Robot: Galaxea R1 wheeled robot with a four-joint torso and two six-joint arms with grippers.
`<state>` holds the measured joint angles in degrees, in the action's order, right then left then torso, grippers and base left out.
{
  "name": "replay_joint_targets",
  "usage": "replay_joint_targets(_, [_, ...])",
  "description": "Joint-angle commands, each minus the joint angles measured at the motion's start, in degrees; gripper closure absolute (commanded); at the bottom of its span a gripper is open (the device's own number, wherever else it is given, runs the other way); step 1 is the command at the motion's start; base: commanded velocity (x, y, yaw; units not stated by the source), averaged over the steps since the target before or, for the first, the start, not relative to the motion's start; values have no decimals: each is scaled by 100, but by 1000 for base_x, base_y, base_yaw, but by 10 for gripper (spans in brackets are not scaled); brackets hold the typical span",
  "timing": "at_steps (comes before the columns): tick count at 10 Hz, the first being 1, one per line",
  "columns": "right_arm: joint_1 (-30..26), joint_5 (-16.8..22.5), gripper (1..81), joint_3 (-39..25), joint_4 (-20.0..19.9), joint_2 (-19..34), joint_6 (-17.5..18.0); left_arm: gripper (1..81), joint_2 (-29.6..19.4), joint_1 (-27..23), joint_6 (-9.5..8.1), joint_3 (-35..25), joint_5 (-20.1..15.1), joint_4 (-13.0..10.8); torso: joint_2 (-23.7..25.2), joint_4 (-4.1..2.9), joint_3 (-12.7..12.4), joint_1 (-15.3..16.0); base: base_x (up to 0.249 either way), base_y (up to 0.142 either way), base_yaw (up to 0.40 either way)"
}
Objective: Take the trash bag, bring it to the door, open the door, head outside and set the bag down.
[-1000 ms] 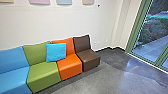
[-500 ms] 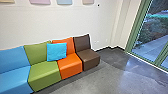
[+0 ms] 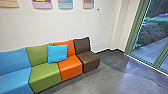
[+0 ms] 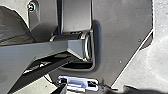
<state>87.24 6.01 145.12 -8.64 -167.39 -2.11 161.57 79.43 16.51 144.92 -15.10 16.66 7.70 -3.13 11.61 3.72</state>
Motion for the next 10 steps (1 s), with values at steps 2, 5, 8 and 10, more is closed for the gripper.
replay_joint_targets(2, [-176, 419, 10, 121, 38, 28, -18, 811, 165, -257, 11, 353, -423, 47, -135, 0, -6, -72, 0, 0, 0])
replay_joint_targets(5, [-184, 419, 10, 121, 65, -43, -26, 811, 789, -257, 28, 1380, -432, 21, -234, 0, -527, -129, 0, 0, 0])
replay_joint_targets(8, [-158, 410, 10, 261, 65, -113, -62, 811, 956, -257, 72, 1574, -432, 21, -240, 0, -513, -133, 0, 0, 0])
replay_joint_targets(10, [-140, 410, 10, 577, 82, -201, -62, 811, 956, -257, 63, 1574, -432, 21, -238, 0, -658, -142, 0, 0, 0])
